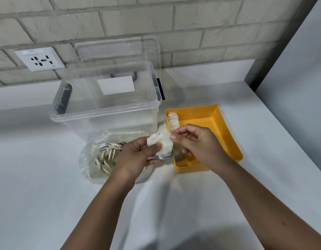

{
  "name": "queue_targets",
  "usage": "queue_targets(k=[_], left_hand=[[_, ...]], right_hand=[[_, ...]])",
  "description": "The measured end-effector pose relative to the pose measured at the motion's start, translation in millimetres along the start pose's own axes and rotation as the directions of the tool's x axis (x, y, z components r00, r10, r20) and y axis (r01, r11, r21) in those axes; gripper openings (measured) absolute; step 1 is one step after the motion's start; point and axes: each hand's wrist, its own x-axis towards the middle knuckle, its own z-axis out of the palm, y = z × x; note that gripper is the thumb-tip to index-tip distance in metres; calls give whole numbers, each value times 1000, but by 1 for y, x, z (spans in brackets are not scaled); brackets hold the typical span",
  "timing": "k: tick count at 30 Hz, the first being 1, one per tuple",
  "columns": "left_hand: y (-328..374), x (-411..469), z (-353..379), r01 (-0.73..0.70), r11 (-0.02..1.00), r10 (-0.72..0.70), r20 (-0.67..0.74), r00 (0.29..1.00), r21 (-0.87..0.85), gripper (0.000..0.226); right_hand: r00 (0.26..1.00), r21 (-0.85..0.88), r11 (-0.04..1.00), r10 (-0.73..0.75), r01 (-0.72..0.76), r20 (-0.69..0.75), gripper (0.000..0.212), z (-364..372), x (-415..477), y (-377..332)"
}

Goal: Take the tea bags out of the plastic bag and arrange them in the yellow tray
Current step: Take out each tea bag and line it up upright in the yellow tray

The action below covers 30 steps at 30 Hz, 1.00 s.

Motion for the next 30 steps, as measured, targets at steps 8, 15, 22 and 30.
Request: queue_targets(k=[8, 15, 22, 30], left_hand=[[-4, 0, 1, 18, 999, -18, 15, 1000, -29, 17], [-4, 5, -12, 4, 997, -6, -32, 999, -77, 16], [-7, 5, -15, 13, 997, -15, -29, 999, -72, 15], [-8, 7, -17, 13, 998, -16, -45, 999, -59, 15]], right_hand=[[995, 5, 998, -64, 65, -77, 11, -1, -7, 2], [996, -132, 988, 87, -82, 32, 15, -41, 4, 7], [953, -273, 947, 229, -171, 197, 12, -30, 10, 28], [970, -256, 952, 204, -165, 133, 11, -19, 17, 36]])
